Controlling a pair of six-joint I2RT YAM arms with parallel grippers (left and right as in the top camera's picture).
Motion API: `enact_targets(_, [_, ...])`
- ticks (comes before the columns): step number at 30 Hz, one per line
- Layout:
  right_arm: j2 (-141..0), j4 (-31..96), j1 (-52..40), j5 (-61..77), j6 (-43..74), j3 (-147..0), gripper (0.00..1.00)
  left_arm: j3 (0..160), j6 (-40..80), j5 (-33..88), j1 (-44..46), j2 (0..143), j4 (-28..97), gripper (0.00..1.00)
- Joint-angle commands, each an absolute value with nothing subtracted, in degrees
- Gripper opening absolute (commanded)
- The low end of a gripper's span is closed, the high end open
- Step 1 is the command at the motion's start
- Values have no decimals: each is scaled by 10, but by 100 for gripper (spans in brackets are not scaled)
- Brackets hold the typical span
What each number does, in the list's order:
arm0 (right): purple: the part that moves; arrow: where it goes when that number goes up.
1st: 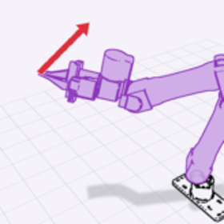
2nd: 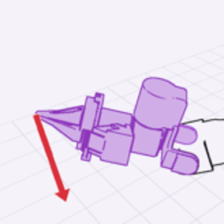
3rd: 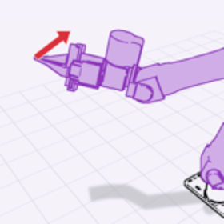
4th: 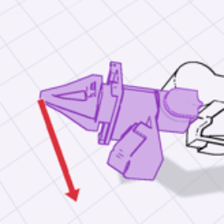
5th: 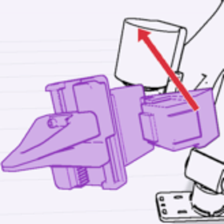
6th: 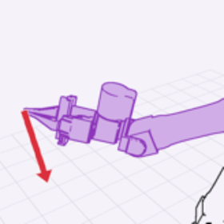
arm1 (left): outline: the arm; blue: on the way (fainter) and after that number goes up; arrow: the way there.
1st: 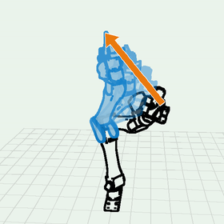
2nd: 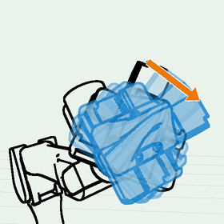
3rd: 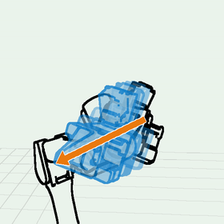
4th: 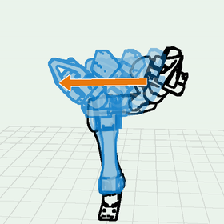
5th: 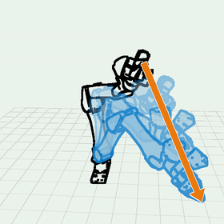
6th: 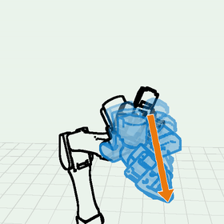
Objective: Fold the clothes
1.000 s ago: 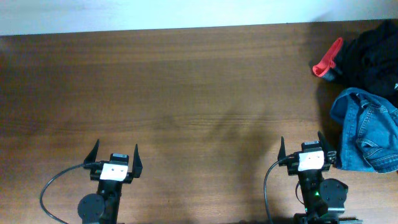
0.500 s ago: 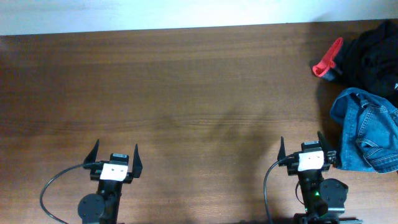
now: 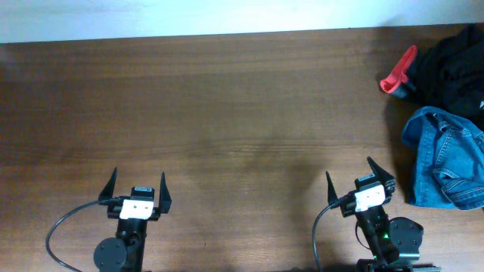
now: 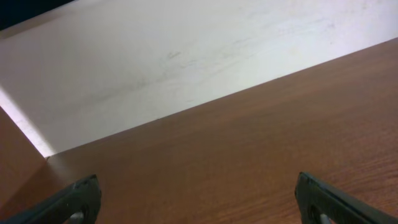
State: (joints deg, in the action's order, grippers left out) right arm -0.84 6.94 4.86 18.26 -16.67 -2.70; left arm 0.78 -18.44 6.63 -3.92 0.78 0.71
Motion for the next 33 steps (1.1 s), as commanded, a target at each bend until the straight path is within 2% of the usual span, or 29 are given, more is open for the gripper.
enact_targets(1, [-3, 56, 45, 246, -160, -22, 99, 5, -191, 82, -36, 4, 9, 99])
enact_targets(5, [-3, 52, 45, 268, -160, -22, 99, 5, -191, 134, -36, 3, 10, 99])
enact_targets(14, [-3, 53, 45, 259, -124, -22, 99, 5, -191, 140, -36, 3, 11, 99])
enact_targets(22, [-6, 61, 45, 242, 48, -24, 99, 9, -182, 207, -36, 3, 2, 99])
enact_targets(24, [-14, 70, 45, 242, 131, -46, 99, 19, -150, 206, -36, 4, 3, 99])
enact_targets(26, [-30, 71, 45, 242, 156, -77, 99, 41, -130, 206, -36, 4, 12, 99])
enact_targets(29, [-77, 73, 45, 241, 156, -135, 99, 85, -125, 203, -36, 17, 44, 99])
enact_targets(33, [-206, 147, 45, 230, 149, -263, 99, 176, -116, 192, -36, 80, 101, 99])
